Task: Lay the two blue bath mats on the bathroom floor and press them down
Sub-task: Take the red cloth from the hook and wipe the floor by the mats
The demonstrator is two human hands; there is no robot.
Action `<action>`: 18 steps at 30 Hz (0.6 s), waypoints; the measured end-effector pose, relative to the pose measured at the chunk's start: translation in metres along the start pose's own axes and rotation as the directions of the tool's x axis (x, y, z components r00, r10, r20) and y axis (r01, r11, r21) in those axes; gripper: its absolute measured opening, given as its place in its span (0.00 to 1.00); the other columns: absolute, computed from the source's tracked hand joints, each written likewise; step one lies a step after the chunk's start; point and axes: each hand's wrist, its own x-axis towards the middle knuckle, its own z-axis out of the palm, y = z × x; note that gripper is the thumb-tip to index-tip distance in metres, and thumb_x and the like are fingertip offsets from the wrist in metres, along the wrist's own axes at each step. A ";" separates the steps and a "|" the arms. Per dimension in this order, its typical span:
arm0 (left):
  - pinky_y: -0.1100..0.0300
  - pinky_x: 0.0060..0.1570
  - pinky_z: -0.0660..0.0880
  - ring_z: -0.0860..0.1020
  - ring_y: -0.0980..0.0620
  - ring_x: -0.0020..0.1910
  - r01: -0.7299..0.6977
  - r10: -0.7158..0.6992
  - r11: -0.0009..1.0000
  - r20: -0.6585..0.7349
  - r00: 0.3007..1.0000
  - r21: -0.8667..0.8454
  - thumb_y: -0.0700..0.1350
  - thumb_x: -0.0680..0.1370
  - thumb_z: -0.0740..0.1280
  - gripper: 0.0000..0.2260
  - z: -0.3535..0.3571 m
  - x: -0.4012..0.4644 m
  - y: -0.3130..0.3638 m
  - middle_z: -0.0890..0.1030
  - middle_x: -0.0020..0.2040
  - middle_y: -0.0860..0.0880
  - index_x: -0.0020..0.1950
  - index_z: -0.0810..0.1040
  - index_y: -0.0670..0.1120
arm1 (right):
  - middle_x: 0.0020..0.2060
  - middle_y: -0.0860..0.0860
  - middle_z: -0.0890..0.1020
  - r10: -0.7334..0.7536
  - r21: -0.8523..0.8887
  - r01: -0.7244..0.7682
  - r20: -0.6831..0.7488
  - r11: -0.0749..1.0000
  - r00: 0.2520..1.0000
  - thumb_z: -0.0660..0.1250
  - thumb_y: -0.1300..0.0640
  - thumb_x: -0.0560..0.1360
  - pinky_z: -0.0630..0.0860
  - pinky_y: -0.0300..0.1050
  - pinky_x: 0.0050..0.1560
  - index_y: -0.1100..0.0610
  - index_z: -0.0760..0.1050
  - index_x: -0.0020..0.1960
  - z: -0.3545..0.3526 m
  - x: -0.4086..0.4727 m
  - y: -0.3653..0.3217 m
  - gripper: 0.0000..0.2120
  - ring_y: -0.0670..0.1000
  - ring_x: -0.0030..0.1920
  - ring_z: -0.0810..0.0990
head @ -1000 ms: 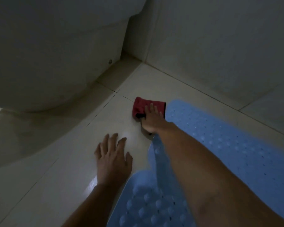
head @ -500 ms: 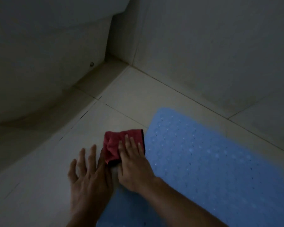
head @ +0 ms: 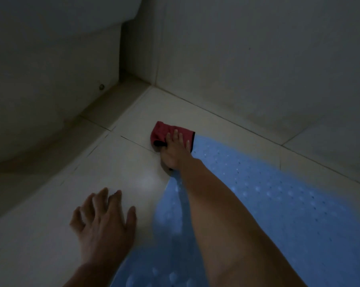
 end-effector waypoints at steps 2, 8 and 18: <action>0.35 0.69 0.63 0.71 0.40 0.66 -0.213 0.207 0.975 -0.092 0.974 -0.060 0.55 0.76 0.61 0.19 0.006 0.015 0.028 0.76 0.62 0.46 0.64 0.78 0.51 | 0.82 0.56 0.42 0.011 0.018 -0.011 0.001 1.000 1.000 0.51 0.48 0.84 0.38 0.59 0.79 0.56 0.45 0.82 -0.005 0.005 -0.003 0.31 0.57 0.81 0.40; 0.38 0.64 0.76 0.76 0.34 0.69 -0.599 0.596 0.794 -0.064 0.801 -0.105 0.54 0.75 0.56 0.31 0.039 0.027 0.127 0.78 0.68 0.38 0.75 0.66 0.42 | 0.82 0.56 0.42 -0.028 0.047 0.027 0.034 0.999 0.999 0.50 0.50 0.84 0.39 0.58 0.80 0.55 0.46 0.82 -0.016 0.008 0.002 0.30 0.57 0.81 0.40; 0.34 0.72 0.66 0.62 0.34 0.78 -0.635 0.628 0.768 -0.100 0.772 -0.084 0.57 0.81 0.52 0.31 0.058 0.024 0.123 0.66 0.78 0.38 0.81 0.56 0.44 | 0.81 0.57 0.41 -0.013 -0.026 0.013 0.006 1.000 1.000 0.50 0.47 0.83 0.39 0.60 0.80 0.58 0.43 0.82 -0.018 0.022 0.000 0.33 0.58 0.81 0.40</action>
